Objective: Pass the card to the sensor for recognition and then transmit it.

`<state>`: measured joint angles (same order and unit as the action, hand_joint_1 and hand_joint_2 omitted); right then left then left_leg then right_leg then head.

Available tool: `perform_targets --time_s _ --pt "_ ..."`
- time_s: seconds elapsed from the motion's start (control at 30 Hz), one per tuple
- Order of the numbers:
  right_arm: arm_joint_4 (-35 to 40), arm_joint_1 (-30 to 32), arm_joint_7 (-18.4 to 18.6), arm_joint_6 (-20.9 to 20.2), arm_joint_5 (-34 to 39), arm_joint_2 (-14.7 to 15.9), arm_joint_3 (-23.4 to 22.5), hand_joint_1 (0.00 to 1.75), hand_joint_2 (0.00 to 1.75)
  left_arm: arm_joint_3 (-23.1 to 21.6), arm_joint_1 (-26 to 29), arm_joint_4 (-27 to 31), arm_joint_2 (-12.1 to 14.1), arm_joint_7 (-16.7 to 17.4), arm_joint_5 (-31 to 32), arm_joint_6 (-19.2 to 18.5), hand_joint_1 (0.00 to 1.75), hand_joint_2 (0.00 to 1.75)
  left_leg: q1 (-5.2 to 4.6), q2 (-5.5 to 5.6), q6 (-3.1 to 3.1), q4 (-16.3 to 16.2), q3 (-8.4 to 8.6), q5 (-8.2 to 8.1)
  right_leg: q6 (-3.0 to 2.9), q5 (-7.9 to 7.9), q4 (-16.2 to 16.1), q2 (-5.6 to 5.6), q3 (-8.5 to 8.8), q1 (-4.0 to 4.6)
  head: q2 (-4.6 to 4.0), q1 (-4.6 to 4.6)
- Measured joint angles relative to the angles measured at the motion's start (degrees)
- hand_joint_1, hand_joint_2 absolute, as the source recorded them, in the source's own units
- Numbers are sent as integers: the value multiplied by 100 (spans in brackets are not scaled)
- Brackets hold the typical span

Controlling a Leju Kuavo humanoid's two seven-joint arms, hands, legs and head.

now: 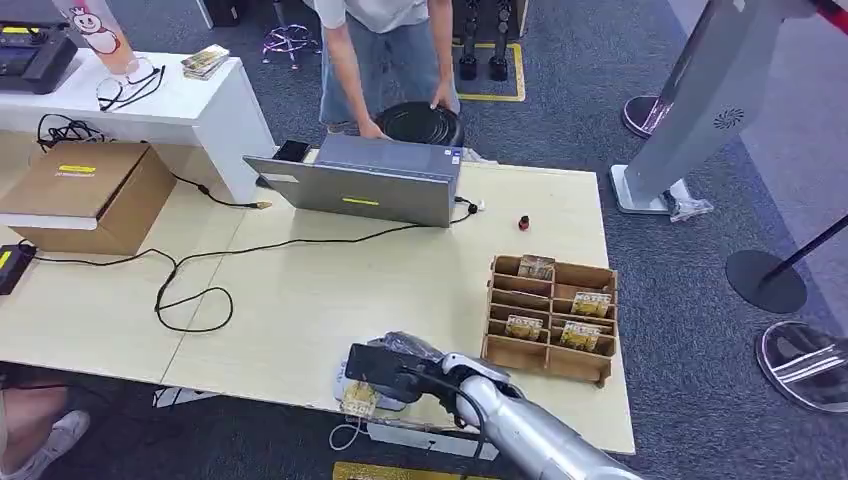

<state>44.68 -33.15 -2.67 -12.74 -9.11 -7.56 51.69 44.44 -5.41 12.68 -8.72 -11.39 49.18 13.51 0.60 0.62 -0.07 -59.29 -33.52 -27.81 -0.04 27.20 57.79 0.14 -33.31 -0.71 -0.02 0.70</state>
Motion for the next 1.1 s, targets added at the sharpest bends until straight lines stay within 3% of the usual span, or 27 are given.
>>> perform_targets --time_s 0.53,1.1 --pt "-138 -174 11 113 -48 -39 -81 175 175 0 -14 0 0 76 -39 0 0 0 0 0 0 0 0 0 0 0 0 0 0 0 0 0" --pt "-479 -227 70 575 -793 -181 -55 175 175 0 -16 0 0 122 -87 4 0 0 0 0 0 0 0 0 0 0 0 1 0 0 0 -2"
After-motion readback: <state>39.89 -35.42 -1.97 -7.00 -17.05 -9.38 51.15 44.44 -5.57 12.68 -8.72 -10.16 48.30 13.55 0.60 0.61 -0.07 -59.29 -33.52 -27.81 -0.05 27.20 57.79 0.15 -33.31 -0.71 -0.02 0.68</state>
